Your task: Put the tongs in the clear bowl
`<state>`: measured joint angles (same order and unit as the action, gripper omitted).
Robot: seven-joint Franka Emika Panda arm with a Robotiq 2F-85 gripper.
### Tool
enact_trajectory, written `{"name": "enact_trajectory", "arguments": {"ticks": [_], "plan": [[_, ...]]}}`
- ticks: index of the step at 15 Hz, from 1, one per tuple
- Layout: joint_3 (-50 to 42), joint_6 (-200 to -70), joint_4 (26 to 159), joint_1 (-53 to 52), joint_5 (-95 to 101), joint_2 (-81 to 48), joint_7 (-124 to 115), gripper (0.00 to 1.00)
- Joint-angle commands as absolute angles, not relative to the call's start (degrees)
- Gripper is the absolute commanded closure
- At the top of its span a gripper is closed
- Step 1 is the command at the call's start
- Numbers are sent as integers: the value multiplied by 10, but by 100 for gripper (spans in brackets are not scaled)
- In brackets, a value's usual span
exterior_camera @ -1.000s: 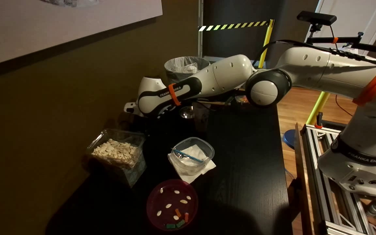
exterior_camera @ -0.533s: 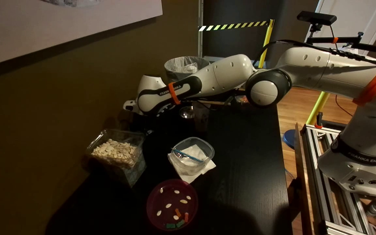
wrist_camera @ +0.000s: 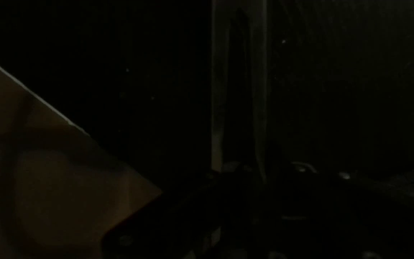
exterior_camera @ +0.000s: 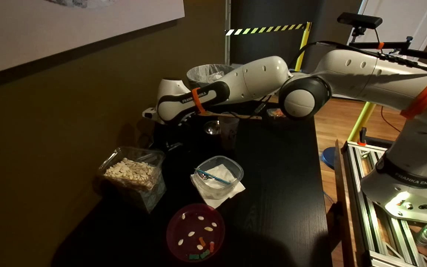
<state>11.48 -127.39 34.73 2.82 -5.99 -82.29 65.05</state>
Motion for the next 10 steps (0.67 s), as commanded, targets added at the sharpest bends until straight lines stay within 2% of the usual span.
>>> {"name": "enact_trajectory", "arguments": {"ticks": [1, 6, 10], "plan": [[87, -1235, 386, 34, -56, -783, 580, 97], [70, -1246, 436, 39, -62, -746, 520, 97], [88, -1288, 531, 51, -77, -693, 523, 97]]}}
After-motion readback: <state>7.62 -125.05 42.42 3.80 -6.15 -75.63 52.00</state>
